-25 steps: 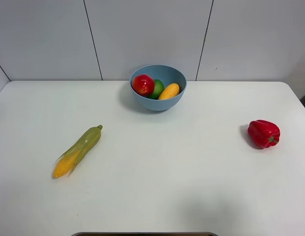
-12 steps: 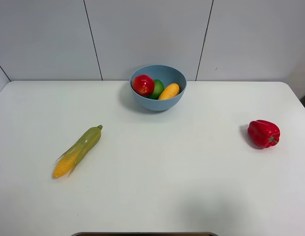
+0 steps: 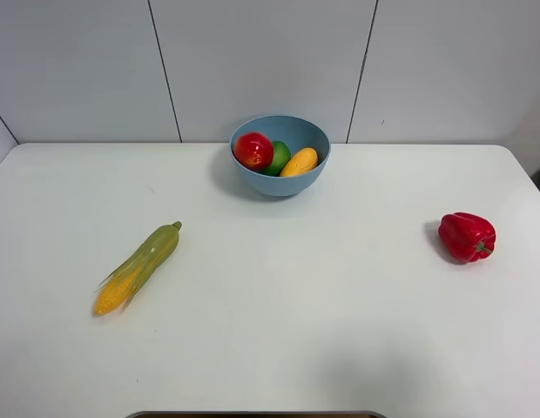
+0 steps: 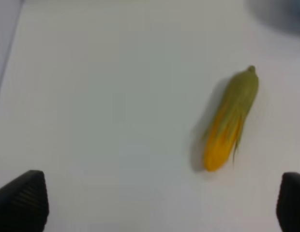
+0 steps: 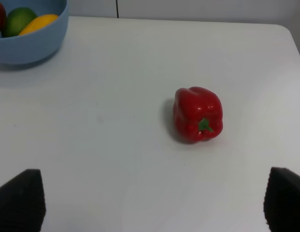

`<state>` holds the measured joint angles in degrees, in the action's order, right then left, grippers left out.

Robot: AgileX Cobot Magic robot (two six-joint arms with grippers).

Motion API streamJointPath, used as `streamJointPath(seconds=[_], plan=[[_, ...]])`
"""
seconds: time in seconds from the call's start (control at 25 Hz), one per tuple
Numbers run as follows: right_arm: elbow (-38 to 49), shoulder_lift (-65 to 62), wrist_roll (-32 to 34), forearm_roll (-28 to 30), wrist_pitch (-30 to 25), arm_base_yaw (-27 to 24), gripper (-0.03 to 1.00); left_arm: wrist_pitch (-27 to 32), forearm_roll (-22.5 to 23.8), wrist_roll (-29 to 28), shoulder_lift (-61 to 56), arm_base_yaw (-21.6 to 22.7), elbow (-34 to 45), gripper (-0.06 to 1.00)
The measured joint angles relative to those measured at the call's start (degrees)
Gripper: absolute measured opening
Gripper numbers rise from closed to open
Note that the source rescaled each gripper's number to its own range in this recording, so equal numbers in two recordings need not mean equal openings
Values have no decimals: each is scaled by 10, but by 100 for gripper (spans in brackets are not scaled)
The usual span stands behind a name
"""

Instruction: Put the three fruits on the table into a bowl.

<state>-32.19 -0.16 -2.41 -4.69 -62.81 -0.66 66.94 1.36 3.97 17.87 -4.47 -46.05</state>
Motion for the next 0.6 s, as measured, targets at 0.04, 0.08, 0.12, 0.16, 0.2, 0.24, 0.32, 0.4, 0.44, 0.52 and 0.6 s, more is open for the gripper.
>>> streamJointPath(seconds=[0.04,0.08,0.12,0.16,0.2,0.24,0.32,0.4,0.44,0.52,0.6], plan=[[0,0,0,0,0,0,94,0,-1,-1,-16,0,22,98],[0,0,0,0,0,0,94,0,-2,-2,-30,0,43,98],[0,0,0,0,0,0,94,-1,-2,-3,-41,0,61,98],[0,0,0,0,0,0,94,-2,-3,-3,-53,0,80,98],[0,0,0,0,0,0,94,-4,-4,-3,-65,0,97,98],[0,0,0,0,0,0,94,-11,-5,-3,-76,0,113,98],[0,0,0,0,0,0,94,-27,-10,-3,-96,0,138,98],[0,0,0,0,0,0,94,-48,-14,-3,-115,0,161,98],[0,0,0,0,0,0,94,-56,-14,-3,-124,0,172,98],[0,0,0,0,0,0,94,-64,-14,-3,-140,0,189,98],[0,0,0,0,0,0,94,-59,-14,-3,-149,0,196,98]])
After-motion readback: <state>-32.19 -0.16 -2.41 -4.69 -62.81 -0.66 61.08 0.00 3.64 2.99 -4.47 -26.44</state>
